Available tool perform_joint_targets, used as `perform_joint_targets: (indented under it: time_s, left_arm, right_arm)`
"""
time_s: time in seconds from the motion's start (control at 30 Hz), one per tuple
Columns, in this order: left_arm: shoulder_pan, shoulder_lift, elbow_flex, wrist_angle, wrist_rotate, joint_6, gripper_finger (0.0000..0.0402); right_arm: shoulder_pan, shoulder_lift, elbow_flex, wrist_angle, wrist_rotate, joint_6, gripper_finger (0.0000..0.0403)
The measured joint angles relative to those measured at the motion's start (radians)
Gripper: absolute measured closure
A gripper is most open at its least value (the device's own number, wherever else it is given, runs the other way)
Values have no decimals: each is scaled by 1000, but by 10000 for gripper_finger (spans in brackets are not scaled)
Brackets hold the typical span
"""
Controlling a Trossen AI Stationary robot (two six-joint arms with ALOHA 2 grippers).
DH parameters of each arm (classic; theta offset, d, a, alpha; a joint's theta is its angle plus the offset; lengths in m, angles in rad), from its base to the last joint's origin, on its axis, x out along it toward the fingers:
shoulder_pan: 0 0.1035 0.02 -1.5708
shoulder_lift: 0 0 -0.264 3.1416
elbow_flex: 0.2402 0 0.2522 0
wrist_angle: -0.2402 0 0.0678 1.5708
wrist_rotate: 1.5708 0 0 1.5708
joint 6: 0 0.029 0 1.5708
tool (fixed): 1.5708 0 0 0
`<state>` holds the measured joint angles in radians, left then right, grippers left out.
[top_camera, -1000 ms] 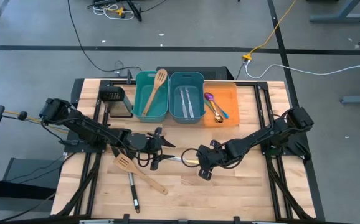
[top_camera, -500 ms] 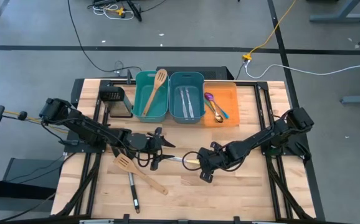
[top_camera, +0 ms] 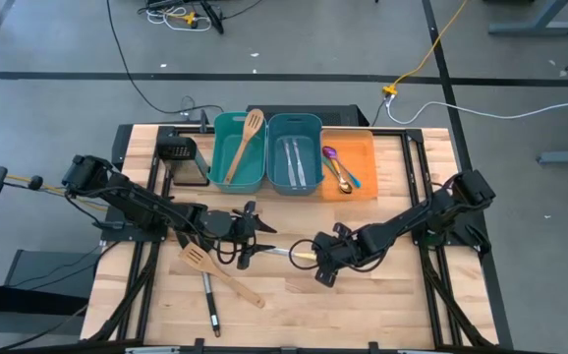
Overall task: Pick & Place Kitchen Items
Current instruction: Put the yellow knife into the blue bin
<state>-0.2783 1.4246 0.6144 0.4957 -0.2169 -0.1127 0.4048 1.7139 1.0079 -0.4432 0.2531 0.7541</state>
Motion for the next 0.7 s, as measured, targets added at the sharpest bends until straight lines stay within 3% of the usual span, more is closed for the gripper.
perform_joint_targets:
  time_s: [0.7]
  left_arm:
    - [0, 0, 0, 0, 0, 0, 191]
  right_arm:
    - [0, 1, -168, 251, 19, 76, 275]
